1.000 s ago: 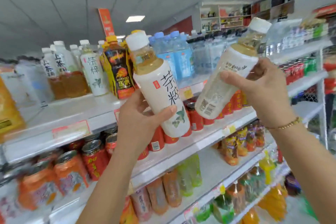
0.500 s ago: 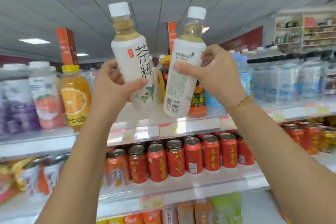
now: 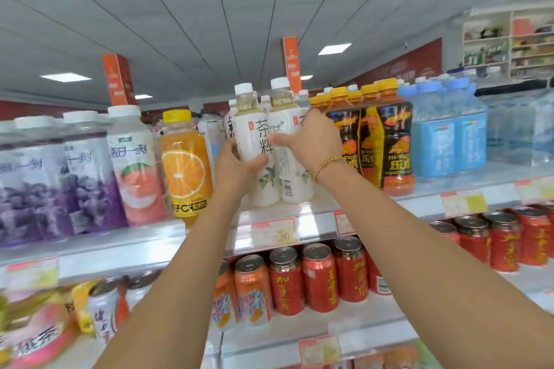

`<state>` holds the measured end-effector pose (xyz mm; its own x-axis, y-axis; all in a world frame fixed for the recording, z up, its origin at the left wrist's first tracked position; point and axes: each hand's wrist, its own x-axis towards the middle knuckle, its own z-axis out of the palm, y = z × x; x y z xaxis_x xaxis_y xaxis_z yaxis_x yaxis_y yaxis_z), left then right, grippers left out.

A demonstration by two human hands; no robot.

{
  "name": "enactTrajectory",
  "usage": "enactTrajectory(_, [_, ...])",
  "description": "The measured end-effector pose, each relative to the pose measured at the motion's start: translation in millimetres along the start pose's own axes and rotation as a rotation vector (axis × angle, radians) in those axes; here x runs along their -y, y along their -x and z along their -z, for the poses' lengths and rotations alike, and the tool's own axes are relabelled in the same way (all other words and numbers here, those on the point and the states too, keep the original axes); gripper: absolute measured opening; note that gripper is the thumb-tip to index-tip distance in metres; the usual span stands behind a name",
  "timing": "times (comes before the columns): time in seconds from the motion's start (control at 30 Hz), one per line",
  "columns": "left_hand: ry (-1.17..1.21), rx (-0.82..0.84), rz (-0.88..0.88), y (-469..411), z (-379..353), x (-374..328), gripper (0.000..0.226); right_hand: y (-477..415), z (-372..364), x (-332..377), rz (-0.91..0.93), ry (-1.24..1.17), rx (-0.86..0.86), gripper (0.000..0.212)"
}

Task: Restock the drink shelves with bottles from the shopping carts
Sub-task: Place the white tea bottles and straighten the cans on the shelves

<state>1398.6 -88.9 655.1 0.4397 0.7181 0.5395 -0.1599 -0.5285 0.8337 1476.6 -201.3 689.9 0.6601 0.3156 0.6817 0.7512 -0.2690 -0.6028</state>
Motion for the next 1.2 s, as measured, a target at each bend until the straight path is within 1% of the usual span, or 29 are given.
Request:
enactTrajectory(0.07, [-0.015,0.040,-0.028,-0.8,4.2,2.0,0.056,1.7,-7.6,-3.5,-0.025,-0.028,-0.008,0.071])
enactTrajectory(0.13, [-0.054,0.104,-0.037,-2.9,9.0,6.6,0.063,4.6,-11.0,-9.2,-0.024,-0.070,0.031,0.074])
enactTrajectory(0.17, [-0.071,0.138,-0.032,-3.2,10.1,9.4,0.070,6.4,-10.6,-13.6,-0.028,-0.098,0.084,0.077])
enactTrajectory(0.23, [-0.130,0.174,0.000,-2.8,10.0,15.5,0.082,13.0,-4.6,-21.9,-0.082,-0.139,0.261,0.084])
enactTrajectory(0.27, [-0.172,0.171,0.016,-2.5,9.2,17.2,0.084,17.5,-2.1,-26.5,-0.114,-0.121,0.360,0.077])
enactTrajectory(0.33, [-0.237,0.133,0.030,-2.4,7.3,17.1,0.083,24.7,-1.2,-36.1,-0.120,0.001,0.489,0.037])
enactTrajectory(0.37, [-0.278,0.100,0.035,-2.5,5.9,15.3,0.082,25.3,-3.0,-37.2,-0.106,0.062,0.512,0.029])
enactTrajectory(0.43, [-0.365,0.029,0.074,-5.0,1.3,12.7,0.083,18.3,-10.9,-33.0,-0.074,0.156,0.524,0.034])
enactTrajectory(0.47, [-0.387,0.007,0.100,-9.2,-1.5,13.3,0.083,10.8,-18.4,-31.8,-0.073,0.184,0.516,0.043])
enactTrajectory(0.53, [-0.402,-0.021,0.154,-20.8,-7.8,15.2,0.082,-5.4,-35.5,-30.4,-0.091,0.230,0.499,0.058])
enactTrajectory(0.63, [-0.466,-0.022,0.216,-38.5,-15.6,20.5,0.079,-25.0,-62.5,-33.9,-0.141,0.271,0.463,0.071])
enactTrajectory(0.7, [-0.486,-0.014,0.255,-48.8,-20.2,26.7,0.067,-34.9,-76.1,-34.3,-0.169,0.244,0.464,0.067])
enactTrajectory(0.8, [-0.562,0.009,0.253,-64.7,-26.3,35.6,0.047,-48.0,-84.3,-28.6,-0.173,0.245,0.501,0.048])
enactTrajectory(0.83, [-0.601,0.016,0.248,-67.7,-27.8,35.6,0.040,-49.2,-82.4,-25.0,-0.178,0.238,0.509,0.046])
enactTrajectory(0.9, [-0.658,0.015,0.248,-76.3,-30.3,34.3,0.034,-55.8,-81.1,-21.6,-0.149,0.289,0.552,0.051])
enactTrajectory(1.0, [-0.666,0.034,0.294,-87.2,-34.7,36.2,0.039,-65.6,-89.6,-24.3,-0.084,0.415,0.620,0.050])
enactTrajectory(1.07, [-0.640,0.049,0.300,-92.8,-38.4,39.8,0.050,-71.9,-100.3,-26.8,-0.065,0.461,0.603,0.046])
enactTrajectory(1.13, [-0.668,0.034,0.304,-97.9,-40.0,45.2,0.061,-76.2,-109.2,-29.1,-0.046,0.486,0.558,0.041])
enactTrajectory(1.2, [-0.669,0.001,0.299,-102.8,-41.3,50.4,0.062,-81.4,-116.9,-32.8,-0.054,0.493,0.531,0.036])
